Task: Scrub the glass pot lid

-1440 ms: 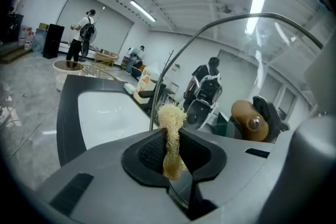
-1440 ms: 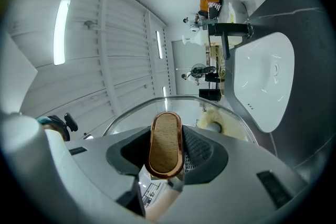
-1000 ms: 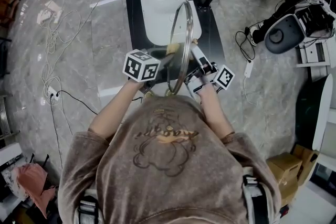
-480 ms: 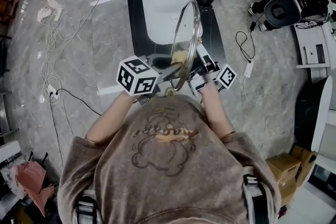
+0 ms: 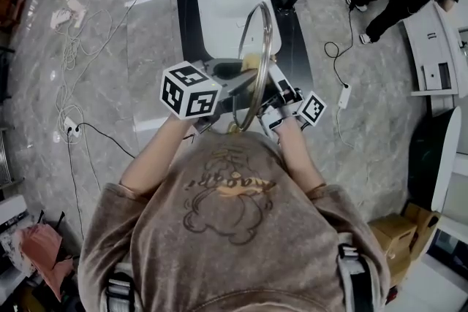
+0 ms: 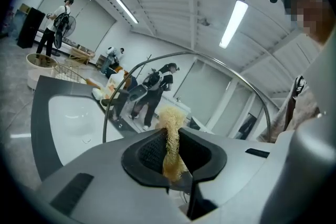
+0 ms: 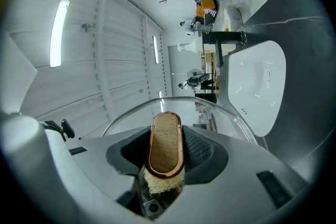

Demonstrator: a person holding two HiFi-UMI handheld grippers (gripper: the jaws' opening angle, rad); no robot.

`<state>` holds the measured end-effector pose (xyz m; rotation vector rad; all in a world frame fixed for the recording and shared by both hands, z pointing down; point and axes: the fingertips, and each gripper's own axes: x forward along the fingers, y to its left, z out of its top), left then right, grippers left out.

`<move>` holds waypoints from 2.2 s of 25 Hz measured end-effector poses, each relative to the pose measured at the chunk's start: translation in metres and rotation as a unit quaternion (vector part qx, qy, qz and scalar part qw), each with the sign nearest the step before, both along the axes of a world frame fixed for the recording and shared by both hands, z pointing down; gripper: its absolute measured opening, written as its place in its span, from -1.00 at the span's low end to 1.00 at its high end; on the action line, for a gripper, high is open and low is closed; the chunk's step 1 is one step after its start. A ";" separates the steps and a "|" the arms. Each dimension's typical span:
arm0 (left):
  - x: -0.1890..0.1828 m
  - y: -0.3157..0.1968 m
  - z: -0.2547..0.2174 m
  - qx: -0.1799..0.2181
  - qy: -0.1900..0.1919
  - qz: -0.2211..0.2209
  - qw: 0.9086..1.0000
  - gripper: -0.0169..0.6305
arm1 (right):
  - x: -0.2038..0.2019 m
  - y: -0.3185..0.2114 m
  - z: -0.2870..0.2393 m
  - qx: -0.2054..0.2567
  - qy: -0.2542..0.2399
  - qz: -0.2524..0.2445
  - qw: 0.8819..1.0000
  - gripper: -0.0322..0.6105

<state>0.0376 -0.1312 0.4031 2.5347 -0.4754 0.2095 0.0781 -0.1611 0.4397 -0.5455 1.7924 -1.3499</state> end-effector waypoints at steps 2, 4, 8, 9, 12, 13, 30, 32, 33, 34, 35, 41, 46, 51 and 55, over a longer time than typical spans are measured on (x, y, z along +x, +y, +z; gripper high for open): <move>0.001 -0.006 0.003 -0.005 0.006 -0.004 1.000 -0.75 | 0.001 0.000 -0.001 0.000 -0.004 0.001 1.000 -0.36; 0.001 -0.011 0.008 -0.008 0.007 -0.013 1.000 -0.75 | 0.001 0.002 -0.001 0.001 -0.003 0.001 1.000 -0.36; 0.000 -0.019 0.023 -0.011 -0.010 -0.032 0.999 -0.75 | -0.002 0.010 -0.007 0.012 -0.002 -0.005 1.000 -0.36; -0.001 -0.021 0.027 -0.011 -0.015 -0.037 0.999 -0.75 | -0.003 0.012 -0.009 0.015 -0.003 -0.007 1.000 -0.36; -0.006 -0.029 0.042 -0.013 -0.033 -0.054 0.998 -0.75 | -0.006 0.015 -0.014 0.021 -0.004 -0.013 1.000 -0.35; -0.008 -0.032 0.048 -0.015 -0.042 -0.059 0.997 -0.75 | -0.007 0.015 -0.015 0.024 -0.003 -0.015 1.000 -0.35; -0.070 -0.039 0.047 -0.036 -0.019 -0.145 0.989 -0.75 | 0.022 0.012 -0.016 0.025 0.052 0.012 0.998 -0.35; -0.083 -0.037 0.043 -0.036 -0.013 -0.159 0.987 -0.75 | 0.034 0.012 -0.013 0.021 0.062 0.024 0.998 -0.36; -0.089 -0.036 0.041 -0.036 -0.011 -0.164 0.986 -0.75 | 0.039 0.013 -0.011 0.018 0.066 0.030 0.997 -0.35; -0.095 -0.034 0.039 -0.035 -0.008 -0.170 0.985 -0.75 | 0.045 0.014 -0.009 0.015 0.072 0.035 0.997 -0.35; -0.100 -0.032 0.038 -0.035 -0.006 -0.174 0.984 -0.75 | 0.050 0.015 -0.007 0.014 0.078 0.040 0.996 -0.35; -0.113 -0.028 0.028 -0.031 0.009 -0.187 0.982 -0.75 | 0.071 0.014 0.001 0.010 0.145 0.065 0.987 -0.36; -0.115 -0.026 0.016 -0.023 0.023 -0.191 0.981 -0.75 | 0.075 0.012 0.003 0.016 0.253 0.066 0.965 -0.36; -0.114 -0.026 0.013 -0.023 0.029 -0.195 0.980 -0.75 | 0.074 0.011 0.001 0.030 0.411 0.059 0.909 -0.36; -0.116 -0.025 0.016 -0.026 0.029 -0.199 0.979 -0.75 | 0.067 0.010 0.004 0.039 0.511 0.042 0.857 -0.36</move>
